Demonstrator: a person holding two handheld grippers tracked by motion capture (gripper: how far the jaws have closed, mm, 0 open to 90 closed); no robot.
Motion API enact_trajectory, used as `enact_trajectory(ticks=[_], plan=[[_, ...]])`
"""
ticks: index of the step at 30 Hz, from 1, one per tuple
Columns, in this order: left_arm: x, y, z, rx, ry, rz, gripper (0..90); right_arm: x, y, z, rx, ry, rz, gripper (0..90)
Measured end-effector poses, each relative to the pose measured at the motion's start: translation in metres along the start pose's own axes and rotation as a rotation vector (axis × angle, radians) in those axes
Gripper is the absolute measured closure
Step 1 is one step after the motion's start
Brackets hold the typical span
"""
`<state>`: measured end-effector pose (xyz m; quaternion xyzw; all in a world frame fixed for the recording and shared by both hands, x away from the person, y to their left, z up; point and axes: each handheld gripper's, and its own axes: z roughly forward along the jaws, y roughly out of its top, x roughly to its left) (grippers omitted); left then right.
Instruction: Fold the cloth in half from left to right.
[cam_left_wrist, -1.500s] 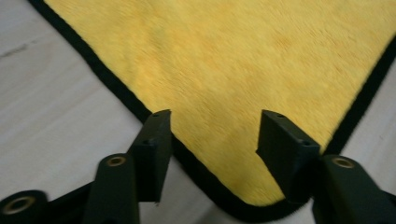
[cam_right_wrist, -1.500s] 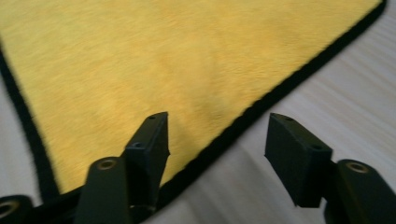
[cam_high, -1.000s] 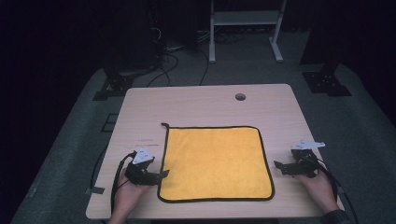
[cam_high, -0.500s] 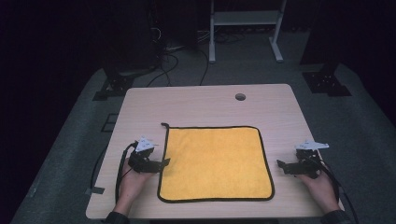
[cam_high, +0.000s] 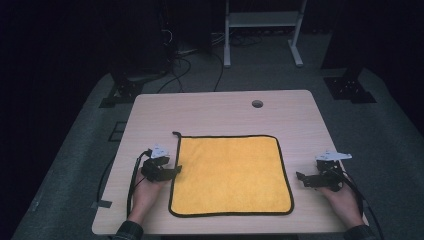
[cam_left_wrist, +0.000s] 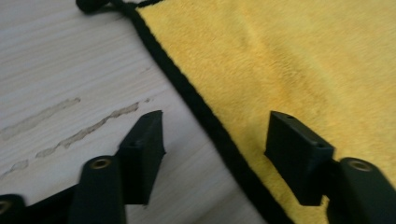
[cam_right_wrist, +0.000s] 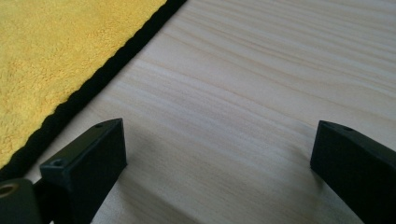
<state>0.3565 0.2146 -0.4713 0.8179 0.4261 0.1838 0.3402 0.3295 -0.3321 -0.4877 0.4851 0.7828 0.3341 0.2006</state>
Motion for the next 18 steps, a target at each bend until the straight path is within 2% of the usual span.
enact_trajectory(ticks=[3,6,9,13,18], plan=[[0.0012,-0.0014,0.0007,0.0,0.01,-0.016,40.3,0.0004,0.0,-0.0001,0.002,0.007,-0.005,2.6],[0.0019,-0.0019,0.0002,-0.007,0.032,-0.007,43.0,0.0003,0.0001,0.0,0.001,0.007,-0.008,2.6],[0.0024,-0.0028,0.0,-0.012,0.008,-0.017,47.0,0.0008,0.0,-0.0001,0.002,0.012,-0.01,2.6],[-0.0012,-0.0024,-0.0006,-0.014,-0.015,0.001,61.0,0.001,-0.0001,-0.0002,0.002,0.014,-0.012,2.6],[-0.0022,-0.0028,-0.0008,-0.018,-0.042,0.005,70.0,0.001,-0.0001,-0.0002,0.002,0.014,-0.012,2.6]])
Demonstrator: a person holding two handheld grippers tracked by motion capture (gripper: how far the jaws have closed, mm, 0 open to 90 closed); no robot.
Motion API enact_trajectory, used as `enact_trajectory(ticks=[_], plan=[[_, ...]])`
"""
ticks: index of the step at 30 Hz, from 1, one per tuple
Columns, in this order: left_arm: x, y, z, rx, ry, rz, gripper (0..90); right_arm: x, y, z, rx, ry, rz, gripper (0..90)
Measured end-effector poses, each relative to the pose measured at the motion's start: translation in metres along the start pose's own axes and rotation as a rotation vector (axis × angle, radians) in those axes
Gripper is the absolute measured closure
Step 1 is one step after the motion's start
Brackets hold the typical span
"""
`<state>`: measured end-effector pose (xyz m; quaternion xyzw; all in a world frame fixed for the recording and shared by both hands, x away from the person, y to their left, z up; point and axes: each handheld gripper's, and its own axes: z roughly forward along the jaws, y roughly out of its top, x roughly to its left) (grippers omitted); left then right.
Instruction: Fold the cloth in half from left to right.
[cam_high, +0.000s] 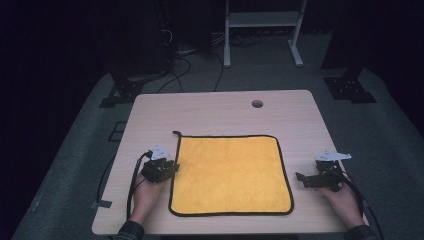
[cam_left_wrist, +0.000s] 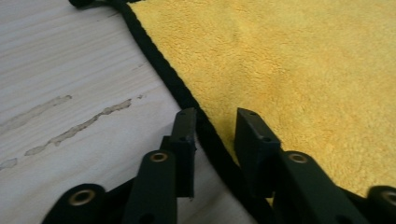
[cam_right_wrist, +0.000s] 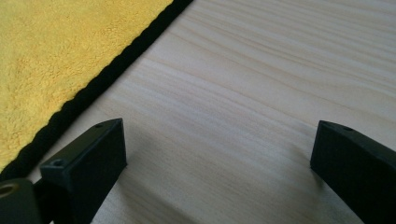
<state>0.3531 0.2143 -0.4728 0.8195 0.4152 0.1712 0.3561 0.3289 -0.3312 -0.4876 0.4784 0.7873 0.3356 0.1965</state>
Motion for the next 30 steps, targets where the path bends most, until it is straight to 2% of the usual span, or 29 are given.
enact_trajectory(ticks=[5,7,12,16,23,30], plan=[[0.0,0.0,0.001,-0.003,-0.03,-0.006,81.3,0.0,0.0,0.0,-0.001,0.004,-0.005,2.6],[0.001,0.0,0.001,-0.009,-0.043,-0.023,84.4,0.0,0.0,0.0,-0.001,0.005,-0.005,2.6],[0.002,-0.001,0.001,-0.016,-0.057,-0.034,85.9,0.0,0.0,0.0,-0.001,0.006,-0.005,2.6],[0.005,-0.002,0.001,-0.027,-0.082,-0.064,85.9,0.0,0.0,0.0,-0.001,0.008,-0.008,2.6],[0.009,0.001,-0.006,-0.12,-0.153,-0.125,85.5,0.0,0.0,0.0,0.0,0.008,-0.009,2.6],[0.011,0.004,-0.01,-0.185,-0.211,-0.162,85.5,0.0,0.0,0.0,0.0,0.008,-0.009,2.6]])
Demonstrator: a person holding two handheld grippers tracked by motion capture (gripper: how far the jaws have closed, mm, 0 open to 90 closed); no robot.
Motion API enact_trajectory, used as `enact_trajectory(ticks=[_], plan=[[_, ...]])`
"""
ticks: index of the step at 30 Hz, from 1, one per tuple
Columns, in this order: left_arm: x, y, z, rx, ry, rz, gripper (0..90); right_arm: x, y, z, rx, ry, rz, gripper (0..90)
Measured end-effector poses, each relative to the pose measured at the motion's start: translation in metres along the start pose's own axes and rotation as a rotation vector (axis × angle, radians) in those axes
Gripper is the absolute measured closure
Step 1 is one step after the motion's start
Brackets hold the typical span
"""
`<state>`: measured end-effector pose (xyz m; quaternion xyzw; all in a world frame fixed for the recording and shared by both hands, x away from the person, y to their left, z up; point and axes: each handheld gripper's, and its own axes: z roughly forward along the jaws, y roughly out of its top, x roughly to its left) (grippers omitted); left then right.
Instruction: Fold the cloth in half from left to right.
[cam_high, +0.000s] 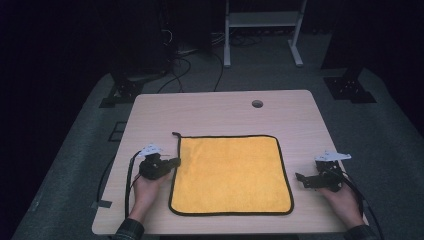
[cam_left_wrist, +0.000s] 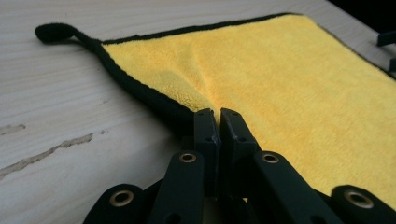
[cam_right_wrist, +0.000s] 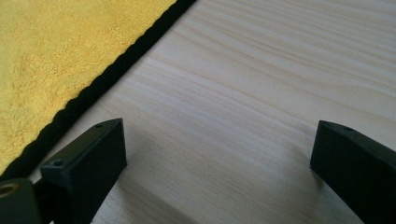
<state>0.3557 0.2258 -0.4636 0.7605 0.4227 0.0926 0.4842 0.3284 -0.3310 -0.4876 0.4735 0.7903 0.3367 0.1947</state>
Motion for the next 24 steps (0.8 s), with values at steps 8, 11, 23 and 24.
enact_trajectory(ticks=[8,11,23,24], plan=[[-0.012,0.012,0.004,-0.023,-0.028,0.023,84.7,0.0,0.0,0.0,0.0,0.0,0.0,2.6],[-0.017,0.016,0.007,-0.03,-0.039,0.052,84.7,0.0,0.0,0.0,0.0,0.0,0.0,2.6],[-0.036,0.03,0.024,-0.036,-0.123,0.108,84.8,0.0,0.0,0.0,0.0,0.0,0.0,2.6],[-0.038,0.032,0.026,-0.03,-0.125,0.119,84.8,0.0,0.0,0.0,0.0,0.0,0.0,2.6]])
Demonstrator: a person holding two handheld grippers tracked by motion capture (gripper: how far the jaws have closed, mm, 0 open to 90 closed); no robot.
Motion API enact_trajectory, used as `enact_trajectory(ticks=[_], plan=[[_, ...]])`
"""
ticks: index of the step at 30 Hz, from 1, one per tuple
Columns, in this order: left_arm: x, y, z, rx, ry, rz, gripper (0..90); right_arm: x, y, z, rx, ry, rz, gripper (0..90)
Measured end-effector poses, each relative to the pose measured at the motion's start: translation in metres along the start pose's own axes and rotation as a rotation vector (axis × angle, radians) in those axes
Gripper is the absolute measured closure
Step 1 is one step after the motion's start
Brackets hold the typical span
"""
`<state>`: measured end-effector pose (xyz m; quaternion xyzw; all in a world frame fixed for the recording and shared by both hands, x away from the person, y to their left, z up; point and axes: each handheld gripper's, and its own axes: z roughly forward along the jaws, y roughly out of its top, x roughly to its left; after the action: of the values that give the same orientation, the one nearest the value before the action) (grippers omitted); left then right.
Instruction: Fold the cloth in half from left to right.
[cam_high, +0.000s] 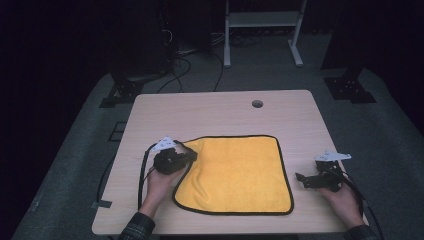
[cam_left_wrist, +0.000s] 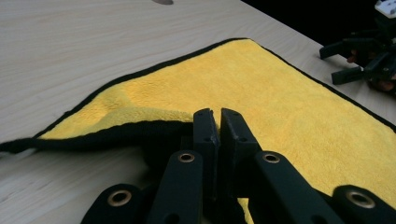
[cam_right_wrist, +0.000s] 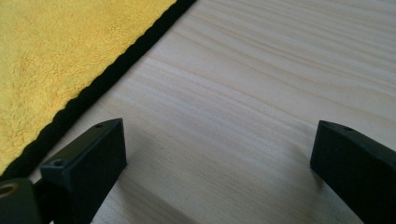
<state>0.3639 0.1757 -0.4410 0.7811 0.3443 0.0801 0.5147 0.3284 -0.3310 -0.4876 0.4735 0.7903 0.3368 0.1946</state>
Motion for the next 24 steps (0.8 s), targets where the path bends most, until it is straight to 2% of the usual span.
enact_trajectory(ticks=[12,24], plan=[[-0.014,0.017,0.025,-0.011,-0.058,0.021,84.8,0.0,0.0,0.0,0.0,0.0,0.0,2.6],[-0.028,0.03,0.049,0.01,-0.12,0.036,84.8,0.0,0.0,0.0,0.0,0.0,0.0,2.6]])
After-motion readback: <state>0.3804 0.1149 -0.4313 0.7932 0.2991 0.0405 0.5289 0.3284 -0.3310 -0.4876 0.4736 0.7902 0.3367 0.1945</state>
